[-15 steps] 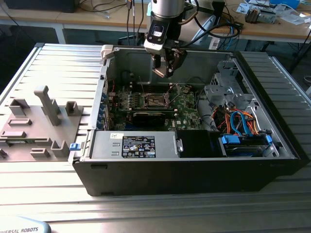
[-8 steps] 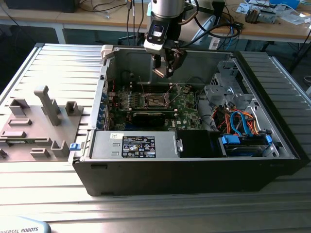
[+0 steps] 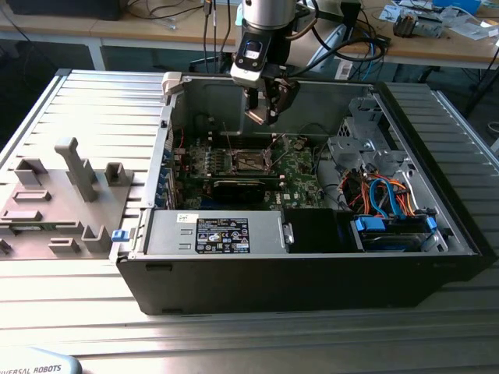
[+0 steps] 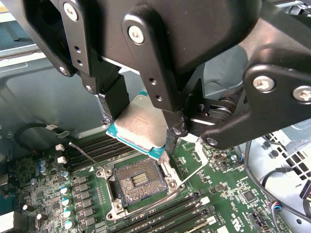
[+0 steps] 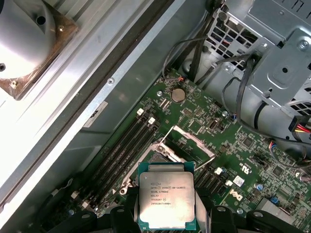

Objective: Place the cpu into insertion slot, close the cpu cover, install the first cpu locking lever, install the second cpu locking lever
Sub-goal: 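Place the cpu into insertion slot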

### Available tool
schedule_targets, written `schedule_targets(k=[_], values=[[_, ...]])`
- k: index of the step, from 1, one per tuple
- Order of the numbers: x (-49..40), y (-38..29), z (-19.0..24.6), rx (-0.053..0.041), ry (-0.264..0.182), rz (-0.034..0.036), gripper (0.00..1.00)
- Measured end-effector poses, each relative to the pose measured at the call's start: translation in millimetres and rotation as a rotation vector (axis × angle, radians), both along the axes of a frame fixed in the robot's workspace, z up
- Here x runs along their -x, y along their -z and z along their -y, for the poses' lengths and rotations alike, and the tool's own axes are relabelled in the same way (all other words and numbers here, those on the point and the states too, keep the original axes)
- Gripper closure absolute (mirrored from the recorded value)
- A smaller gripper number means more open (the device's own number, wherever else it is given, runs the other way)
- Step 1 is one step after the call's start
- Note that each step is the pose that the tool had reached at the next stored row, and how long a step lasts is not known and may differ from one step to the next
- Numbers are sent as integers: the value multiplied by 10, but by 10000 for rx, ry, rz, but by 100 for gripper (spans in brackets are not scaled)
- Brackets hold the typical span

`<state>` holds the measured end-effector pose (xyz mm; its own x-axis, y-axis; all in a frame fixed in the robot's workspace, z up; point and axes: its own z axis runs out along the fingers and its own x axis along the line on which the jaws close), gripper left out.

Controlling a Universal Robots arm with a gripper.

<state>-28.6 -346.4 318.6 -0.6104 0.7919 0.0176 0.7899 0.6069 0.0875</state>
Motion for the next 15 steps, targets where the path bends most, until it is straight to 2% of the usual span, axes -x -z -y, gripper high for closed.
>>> schedule_targets(k=[15], values=[[0, 7, 0, 0, 117, 0, 46]])
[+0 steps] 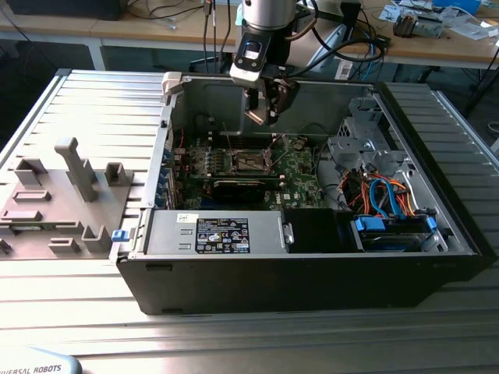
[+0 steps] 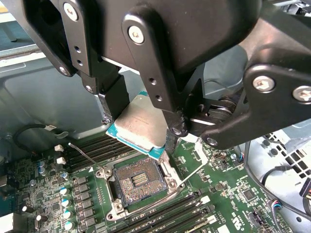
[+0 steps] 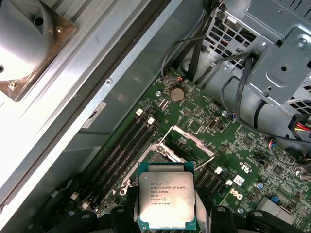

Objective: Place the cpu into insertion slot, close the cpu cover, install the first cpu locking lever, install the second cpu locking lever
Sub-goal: 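Place the cpu into insertion slot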

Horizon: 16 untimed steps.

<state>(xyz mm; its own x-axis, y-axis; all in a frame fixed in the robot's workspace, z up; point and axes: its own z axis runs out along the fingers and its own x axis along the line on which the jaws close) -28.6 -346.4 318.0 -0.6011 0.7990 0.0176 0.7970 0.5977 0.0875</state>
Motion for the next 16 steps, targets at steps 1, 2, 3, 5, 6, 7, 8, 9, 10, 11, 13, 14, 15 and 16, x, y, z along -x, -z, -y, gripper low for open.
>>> schedule_targets(k=[1, 2, 3, 5, 6, 7, 8, 9, 10, 11, 13, 14, 15, 16], values=[[0, 0, 0, 0, 8, 0, 46], [0, 1, 0, 0, 13, 0, 46], [0, 1, 0, 0, 20, 0, 46], [0, 2, 0, 0, 41, 0, 46], [0, 2, 0, 0, 46, 0, 46], [0, 3, 0, 0, 52, 0, 46], [0, 3, 0, 0, 58, 0, 46], [0, 4, 0, 0, 68, 0, 46], [0, 4, 0, 0, 74, 0, 46], [0, 4, 0, 0, 79, 0, 46], [0, 5, 0, 1, 89, 0, 46], [0, 5, 0, 0, 95, 0, 46], [0, 6, 0, 1, 101, 0, 46], [0, 6, 0, 0, 107, 0, 46]])
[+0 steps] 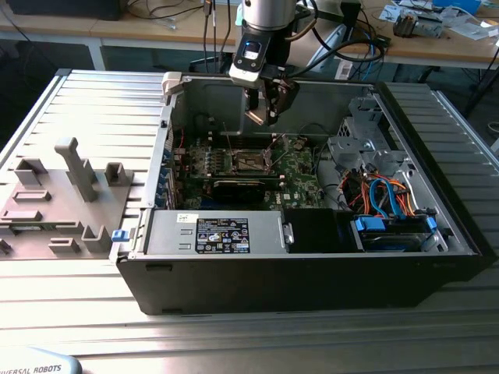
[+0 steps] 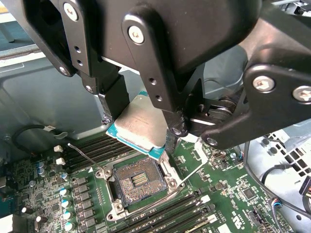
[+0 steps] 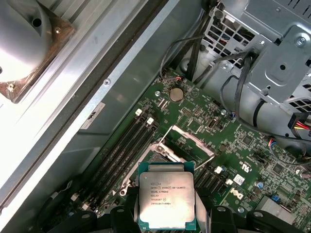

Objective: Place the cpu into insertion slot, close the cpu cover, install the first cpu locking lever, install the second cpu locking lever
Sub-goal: 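Place the cpu into insertion slot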

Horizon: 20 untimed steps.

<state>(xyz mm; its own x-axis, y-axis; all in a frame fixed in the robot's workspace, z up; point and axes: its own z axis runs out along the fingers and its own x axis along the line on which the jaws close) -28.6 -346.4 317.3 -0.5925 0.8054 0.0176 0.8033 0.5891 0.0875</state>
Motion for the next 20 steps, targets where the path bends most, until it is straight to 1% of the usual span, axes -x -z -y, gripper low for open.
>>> schedule_targets(k=[20], values=[[0, 7, 0, 0, 144, 0, 46]])
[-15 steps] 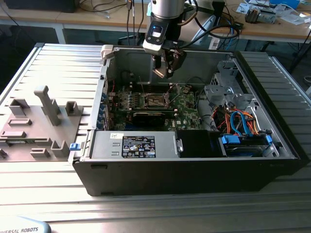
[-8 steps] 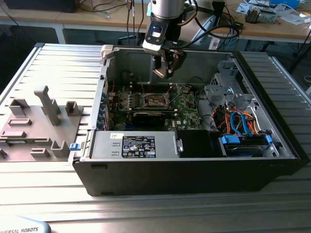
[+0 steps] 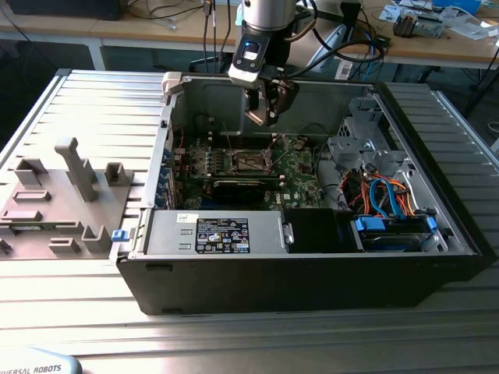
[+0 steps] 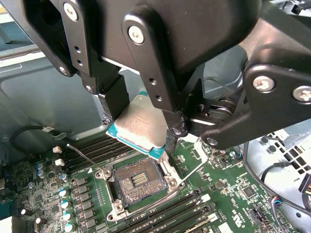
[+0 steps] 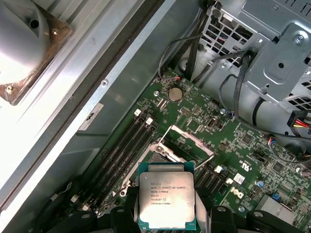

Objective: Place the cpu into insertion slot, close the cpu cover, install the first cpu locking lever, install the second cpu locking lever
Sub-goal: 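Place the cpu into insertion slot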

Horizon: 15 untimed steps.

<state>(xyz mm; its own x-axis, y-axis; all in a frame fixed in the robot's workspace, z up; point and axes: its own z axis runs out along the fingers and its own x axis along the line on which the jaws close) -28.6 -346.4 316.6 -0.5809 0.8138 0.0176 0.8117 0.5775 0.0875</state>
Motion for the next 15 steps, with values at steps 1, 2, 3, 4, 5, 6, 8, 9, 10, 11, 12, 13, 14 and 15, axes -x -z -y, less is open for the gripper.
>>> schedule_targets(k=[1, 2, 3, 4, 5, 6, 8, 9, 10, 11, 12, 13, 14, 15], values=[[0, 0, 0, 0, 4, 0, 46], [0, 1, 0, 0, 12, 0, 46], [0, 1, 0, 0, 16, 0, 46], [0, 1, 0, 0, 24, 0, 46], [0, 1, 0, 1, 28, 0, 46], [0, 2, 0, 0, 34, -1, 46], [0, 2, 0, 0, 47, 0, 46], [0, 3, 0, 0, 57, 0, 46], [0, 3, 0, 0, 61, 0, 46], [0, 3, 0, 0, 70, 0, 46], [0, 4, 0, 0, 83, 0, 46], [0, 4, 0, 1, 94, -1, 46], [0, 5, 0, 0, 103, 0, 46], [0, 6, 0, 0, 114, 0, 46]])
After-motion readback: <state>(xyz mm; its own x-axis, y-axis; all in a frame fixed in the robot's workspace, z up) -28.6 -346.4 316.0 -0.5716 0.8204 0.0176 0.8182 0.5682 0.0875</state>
